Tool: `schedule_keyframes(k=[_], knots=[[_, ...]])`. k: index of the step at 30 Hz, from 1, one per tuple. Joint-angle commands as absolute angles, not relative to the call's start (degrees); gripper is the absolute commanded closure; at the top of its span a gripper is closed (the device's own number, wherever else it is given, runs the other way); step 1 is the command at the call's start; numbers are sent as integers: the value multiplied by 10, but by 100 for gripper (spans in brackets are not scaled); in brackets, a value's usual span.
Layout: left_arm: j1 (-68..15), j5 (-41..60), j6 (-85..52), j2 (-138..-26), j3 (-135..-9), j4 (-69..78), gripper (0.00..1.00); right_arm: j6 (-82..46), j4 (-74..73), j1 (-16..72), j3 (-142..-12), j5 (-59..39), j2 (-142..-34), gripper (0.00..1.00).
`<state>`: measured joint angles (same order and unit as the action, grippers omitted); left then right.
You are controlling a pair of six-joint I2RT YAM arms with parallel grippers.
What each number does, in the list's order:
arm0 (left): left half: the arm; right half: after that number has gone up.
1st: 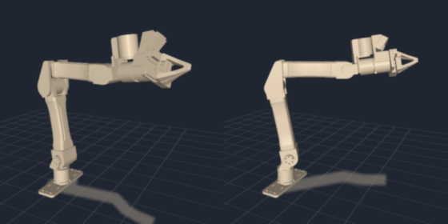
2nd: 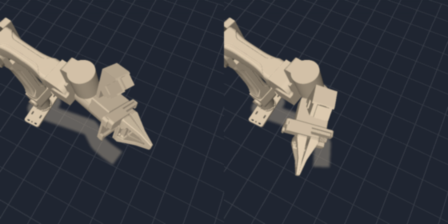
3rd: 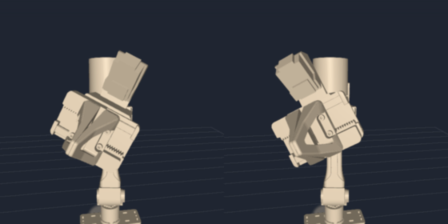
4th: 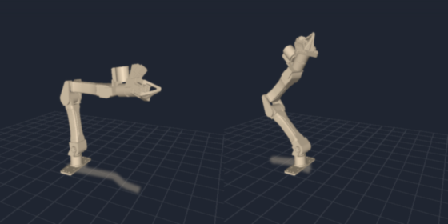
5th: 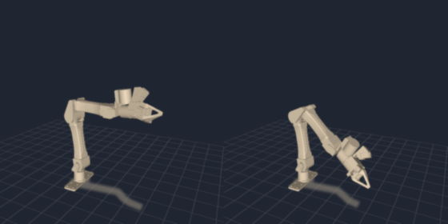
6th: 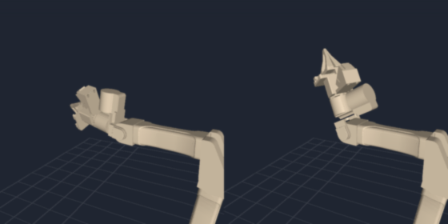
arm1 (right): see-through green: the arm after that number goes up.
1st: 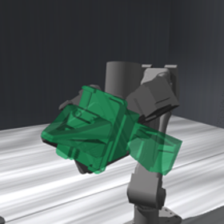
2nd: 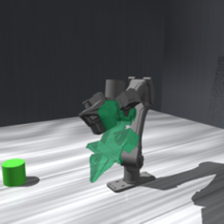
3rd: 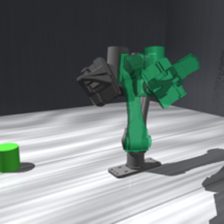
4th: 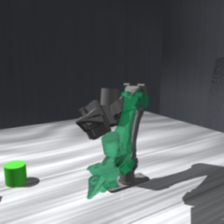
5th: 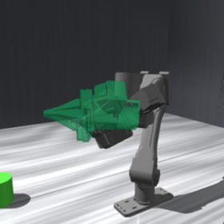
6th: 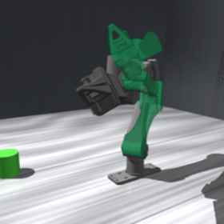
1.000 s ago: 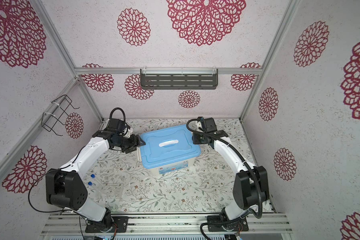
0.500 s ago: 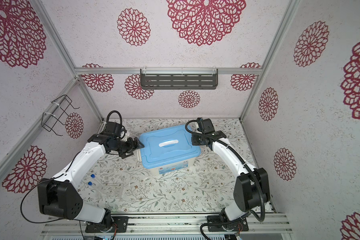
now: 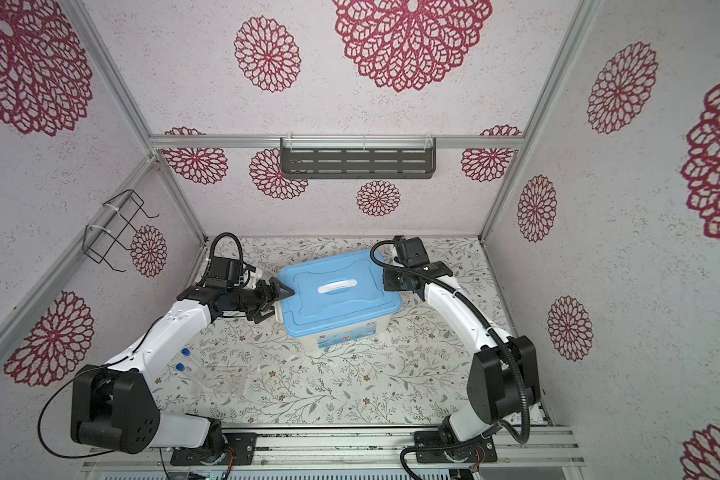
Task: Organize the chemistry lab equipment
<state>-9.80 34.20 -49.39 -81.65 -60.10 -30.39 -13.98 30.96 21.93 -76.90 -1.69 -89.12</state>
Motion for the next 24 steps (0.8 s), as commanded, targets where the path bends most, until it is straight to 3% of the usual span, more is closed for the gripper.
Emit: schedule_keyframes(k=[1,18,24], knots=[[-98,356,-509,-820,-587,-259,14,-126,358,224,-764,-17,-886,65],[-111,298,-518,-781,-590,-269,35,-132,336,225,-749,-48,-875,64],[-141,237,-481,-784,-656,-344,36,-135,333,226,-752,-56,-876,64]])
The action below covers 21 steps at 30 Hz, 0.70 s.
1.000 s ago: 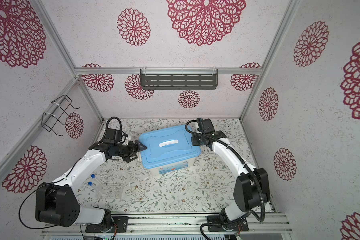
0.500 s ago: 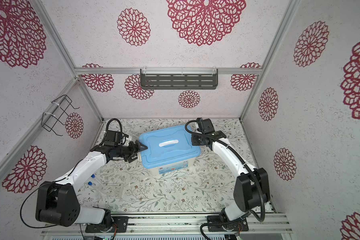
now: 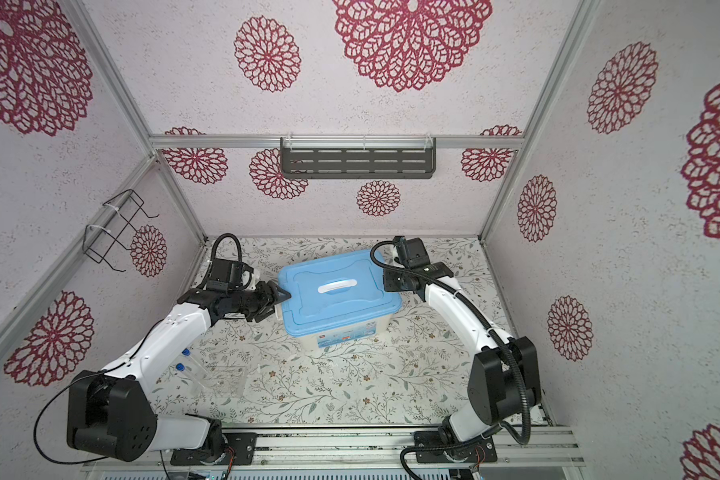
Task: Organize the chemistry lab equipment
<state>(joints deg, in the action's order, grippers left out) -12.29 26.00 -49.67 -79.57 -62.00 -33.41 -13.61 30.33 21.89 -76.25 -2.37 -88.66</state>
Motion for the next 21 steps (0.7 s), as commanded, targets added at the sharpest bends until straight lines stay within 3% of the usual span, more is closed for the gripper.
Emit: schedule_keyframes(k=[1,13,18,21], knots=[[-146,231,-479,-788,-665,-350,37,-134,335,225,-755,-58,-878,64],[-204,179,-469,-848,-736,-385,43,-134,328,226,-749,-85,-881,64],[-206,173,-464,-847,-757,-399,40,-132,329,226,-754,-79,-879,63],[-203,161,-448,-841,-778,-419,36,-134,334,227,-762,-67,-873,56]])
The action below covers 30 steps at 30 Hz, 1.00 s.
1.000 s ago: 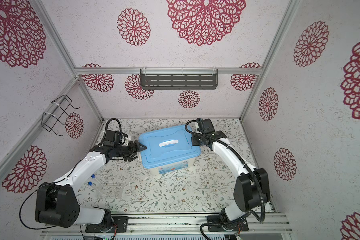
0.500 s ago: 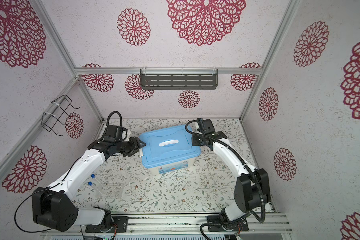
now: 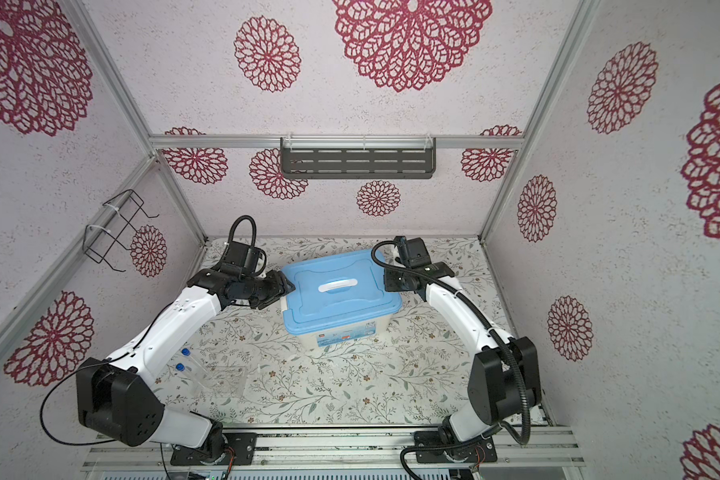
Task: Organize the chemistry lab equipment
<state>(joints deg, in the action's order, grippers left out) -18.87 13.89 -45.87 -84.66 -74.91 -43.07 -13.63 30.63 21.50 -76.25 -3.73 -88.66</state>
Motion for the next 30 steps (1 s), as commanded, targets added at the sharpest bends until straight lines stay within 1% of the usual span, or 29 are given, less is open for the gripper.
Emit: schedule_keyframes(k=[1,3,6,8,10,11,12,13,14,16,17,18,19,21,24,26,27,28,30], knots=[[-201,154,-443,-840,-788,-429,35,-134,335,227,-764,-62,-869,54],[-193,151,-440,-835,-800,-441,31,-132,336,227,-771,-52,-861,51],[-170,171,-467,-817,-791,-425,30,-133,341,223,-790,-50,-851,45],[-158,164,-472,-794,-782,-406,30,-134,350,219,-812,-49,-846,41],[-141,150,-467,-769,-788,-407,26,-129,354,219,-833,-35,-834,36],[-133,143,-462,-757,-794,-413,24,-122,351,220,-837,-24,-824,30],[-123,131,-452,-746,-803,-421,23,-116,342,220,-836,-7,-809,22],[-113,117,-439,-733,-813,-431,21,-109,331,219,-832,11,-792,3],[-104,101,-427,-722,-821,-440,19,-101,317,219,-826,31,-775,1],[-91,55,-388,-695,-828,-448,14,-85,274,220,-801,73,-732,1],[-86,37,-370,-681,-824,-444,10,-78,250,219,-785,89,-710,1],[-81,24,-345,-662,-806,-424,3,-70,222,219,-760,107,-684,1],[-78,14,-328,-644,-782,-395,1,-61,191,219,-735,118,-661,1],[-70,-10,-304,-600,-722,-335,2,-48,114,219,-665,144,-606,1],[-67,-31,-258,-548,-632,-256,3,-41,4,219,-548,186,-527,1],[-67,-66,-244,-530,-584,-234,2,-38,-45,216,-479,215,-489,1],[-64,-90,-249,-523,-567,-229,3,-43,-55,213,-449,232,-475,1],[-58,-90,-253,-520,-554,-222,3,-53,-55,210,-429,248,-468,1],[-37,-49,-263,-524,-534,-204,3,-67,-41,193,-400,261,-463,1]])
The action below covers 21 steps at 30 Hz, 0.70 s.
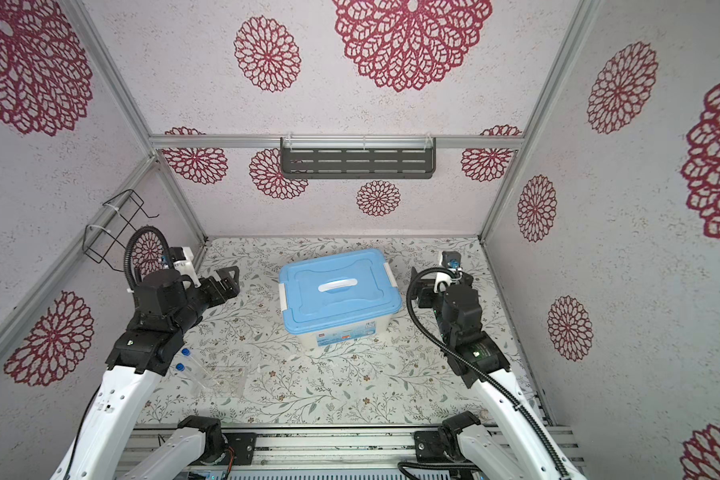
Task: Organize the chemistry lab equipment
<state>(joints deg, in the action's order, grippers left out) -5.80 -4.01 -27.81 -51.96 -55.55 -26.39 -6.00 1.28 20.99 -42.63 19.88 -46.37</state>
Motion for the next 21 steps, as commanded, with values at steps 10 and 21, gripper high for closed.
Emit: schedule_keyframes(k=[10,21], knots=[[-34,-108,-191,-582,-410,-5,2,-31,-248,119,-192,233,-448,1],[-70,-187,-59,-662,-278,245,2,-7,-503,61,-46,117,-556,1]])
